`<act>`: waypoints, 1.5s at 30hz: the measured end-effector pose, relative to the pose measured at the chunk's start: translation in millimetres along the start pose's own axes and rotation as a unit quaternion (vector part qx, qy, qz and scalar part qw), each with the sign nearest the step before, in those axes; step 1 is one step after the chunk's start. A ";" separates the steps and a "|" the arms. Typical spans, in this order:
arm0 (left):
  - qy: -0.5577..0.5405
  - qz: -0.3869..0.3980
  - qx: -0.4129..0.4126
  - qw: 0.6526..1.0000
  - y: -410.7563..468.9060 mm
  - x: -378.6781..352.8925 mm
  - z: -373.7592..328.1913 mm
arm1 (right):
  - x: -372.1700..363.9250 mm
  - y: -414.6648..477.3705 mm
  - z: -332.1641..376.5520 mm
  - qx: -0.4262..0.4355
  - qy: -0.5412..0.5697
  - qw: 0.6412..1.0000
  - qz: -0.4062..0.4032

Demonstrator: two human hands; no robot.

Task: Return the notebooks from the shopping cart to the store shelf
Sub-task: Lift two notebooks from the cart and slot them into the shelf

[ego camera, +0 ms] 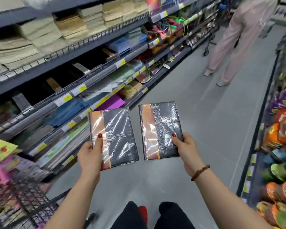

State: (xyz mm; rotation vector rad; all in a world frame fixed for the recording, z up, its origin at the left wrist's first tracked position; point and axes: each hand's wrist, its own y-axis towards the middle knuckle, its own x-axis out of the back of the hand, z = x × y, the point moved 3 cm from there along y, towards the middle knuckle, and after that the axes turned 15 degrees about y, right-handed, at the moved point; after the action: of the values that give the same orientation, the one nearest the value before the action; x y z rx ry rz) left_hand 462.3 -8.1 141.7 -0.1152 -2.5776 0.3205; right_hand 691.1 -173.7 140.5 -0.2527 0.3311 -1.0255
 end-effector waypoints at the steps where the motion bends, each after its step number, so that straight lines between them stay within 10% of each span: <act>1: -0.003 -0.002 0.004 1.000 6.5 -5.7 -4.7 | -3.1 14.4 4.2 -0.004 -0.004 1.000 0.006; 26: -0.110 -0.258 0.183 0.942 87.4 -78.7 -53.9 | -160.5 261.3 56.7 -0.105 -0.108 0.938 0.312; 45: -0.111 -0.305 0.240 0.915 275.7 -0.6 -9.9 | -399.8 297.2 4.1 -0.140 -0.178 0.916 0.332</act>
State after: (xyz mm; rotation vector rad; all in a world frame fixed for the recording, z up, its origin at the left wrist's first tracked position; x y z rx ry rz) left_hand 472.9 260.8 80.8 0.9292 -2.5026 0.7359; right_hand 737.3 320.5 98.4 -0.5352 0.2046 -0.2453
